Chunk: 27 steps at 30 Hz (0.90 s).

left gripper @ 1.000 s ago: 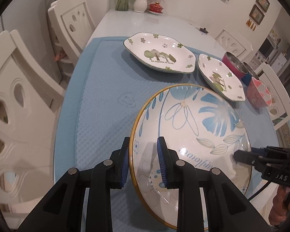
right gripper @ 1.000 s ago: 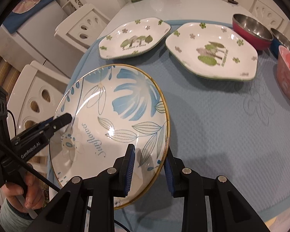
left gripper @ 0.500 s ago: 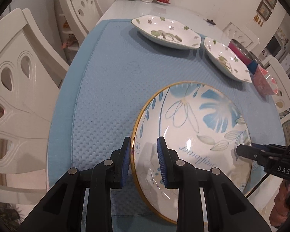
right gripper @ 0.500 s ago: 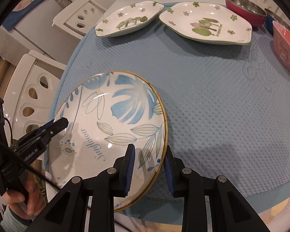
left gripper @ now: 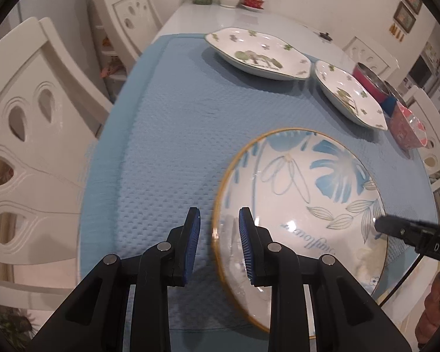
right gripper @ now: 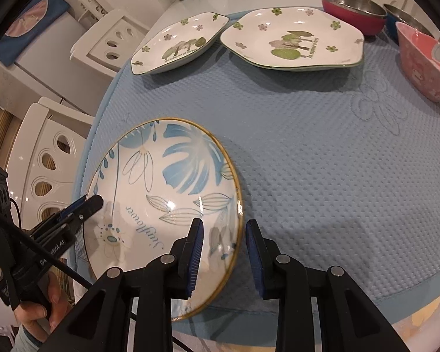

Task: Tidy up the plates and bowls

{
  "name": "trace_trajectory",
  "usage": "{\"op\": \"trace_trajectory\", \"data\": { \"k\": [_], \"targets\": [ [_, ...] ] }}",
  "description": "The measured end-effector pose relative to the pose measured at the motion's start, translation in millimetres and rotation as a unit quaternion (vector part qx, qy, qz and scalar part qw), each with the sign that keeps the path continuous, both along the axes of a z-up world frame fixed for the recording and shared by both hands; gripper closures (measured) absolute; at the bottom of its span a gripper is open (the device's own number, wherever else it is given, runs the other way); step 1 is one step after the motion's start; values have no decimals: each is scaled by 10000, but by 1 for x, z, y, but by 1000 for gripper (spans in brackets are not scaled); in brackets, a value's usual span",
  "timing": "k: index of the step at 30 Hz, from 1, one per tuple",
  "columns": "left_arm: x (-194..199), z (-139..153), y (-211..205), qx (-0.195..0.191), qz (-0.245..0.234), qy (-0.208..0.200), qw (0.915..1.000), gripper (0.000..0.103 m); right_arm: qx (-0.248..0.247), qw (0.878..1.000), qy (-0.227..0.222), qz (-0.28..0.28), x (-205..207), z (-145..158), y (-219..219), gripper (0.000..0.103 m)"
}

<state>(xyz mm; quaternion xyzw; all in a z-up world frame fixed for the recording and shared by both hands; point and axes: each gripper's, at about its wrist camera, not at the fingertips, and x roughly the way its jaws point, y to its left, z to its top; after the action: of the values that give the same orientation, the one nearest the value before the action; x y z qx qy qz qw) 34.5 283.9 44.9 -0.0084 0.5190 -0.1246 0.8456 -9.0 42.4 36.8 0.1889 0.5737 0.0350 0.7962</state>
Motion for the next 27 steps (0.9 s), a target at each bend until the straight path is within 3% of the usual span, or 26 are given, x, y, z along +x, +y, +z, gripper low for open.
{"op": "trace_trajectory", "data": {
  "k": [6, 12, 14, 18, 20, 22, 24, 26, 27],
  "targets": [
    [0, 15, 7, -148, 150, -106, 9997, 79, 555, 9973, 165, -458, -17, -2, -27, 75],
    [3, 40, -8, -386, -49, -349, 9986, 78, 593, 9958, -37, -700, -22, 22, -39, 75],
    [5, 50, -15, -479, -137, -455, 9977, 68, 602, 9952, -129, -765, -23, 30, -43, 74],
    [15, 68, -31, -752, -292, -594, 9950, 67, 467, 9954, -267, -796, -20, 46, -53, 72],
    [22, 74, -43, -811, -430, -626, 9938, 67, 367, 9954, -320, -820, -17, 53, -59, 67],
    [28, 79, -58, -834, -592, -662, 9925, 66, 331, 9944, -387, -930, -13, 58, -70, 48],
    [33, 84, -72, -848, -700, -700, 9915, 56, 336, 9931, -474, -1015, -9, 62, -83, 48],
    [40, 87, -86, -908, -752, -738, 9903, 38, 332, 9928, -483, -1042, -3, 64, -93, 48],
    [43, 88, -93, -931, -768, -763, 9898, 38, 323, 9925, -496, -1072, 2, 65, -100, 48]
  ]
}}
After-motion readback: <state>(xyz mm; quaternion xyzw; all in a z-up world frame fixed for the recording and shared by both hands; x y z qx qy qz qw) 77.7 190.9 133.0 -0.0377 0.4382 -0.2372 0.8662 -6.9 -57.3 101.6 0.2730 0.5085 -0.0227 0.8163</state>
